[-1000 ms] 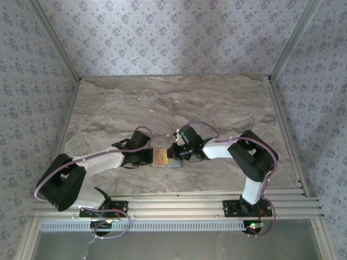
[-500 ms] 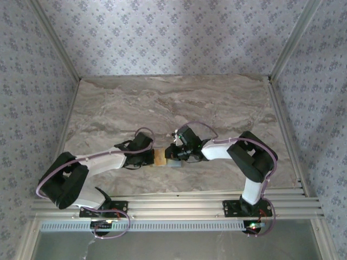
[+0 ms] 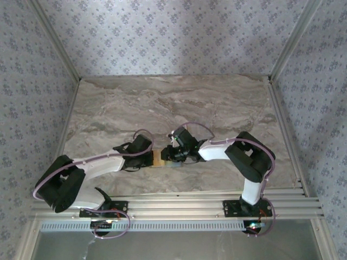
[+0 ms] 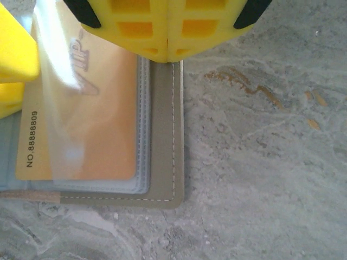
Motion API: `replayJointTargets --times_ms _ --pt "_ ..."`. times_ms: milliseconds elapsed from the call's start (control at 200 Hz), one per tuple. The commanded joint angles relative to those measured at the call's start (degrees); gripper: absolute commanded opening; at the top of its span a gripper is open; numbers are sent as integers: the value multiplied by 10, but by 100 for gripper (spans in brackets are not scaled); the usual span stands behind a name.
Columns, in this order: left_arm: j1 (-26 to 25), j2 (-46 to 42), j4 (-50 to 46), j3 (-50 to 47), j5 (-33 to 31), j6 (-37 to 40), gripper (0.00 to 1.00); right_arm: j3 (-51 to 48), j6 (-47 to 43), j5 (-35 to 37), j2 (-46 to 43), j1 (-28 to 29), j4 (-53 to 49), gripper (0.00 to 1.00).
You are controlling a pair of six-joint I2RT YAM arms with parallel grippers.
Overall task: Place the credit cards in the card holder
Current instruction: Insert the credit card into the card slot.
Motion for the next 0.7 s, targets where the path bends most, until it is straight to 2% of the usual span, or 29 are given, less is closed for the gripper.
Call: replayJointTargets --times_ms 0,220,390,510,695 --pt "-4 -14 -27 -6 -10 -4 1 12 -27 7 -19 4 -63 33" --pt "3 -6 -24 -10 -6 3 2 29 -76 22 -45 4 -139 51" --pt "15 1 -14 -12 9 12 3 42 -117 53 -78 4 -209 57" --pt "20 0 -14 -11 15 27 4 54 -158 87 -106 6 -255 56" --pt "28 3 -20 -4 42 56 4 111 -226 192 -100 11 -344 37"
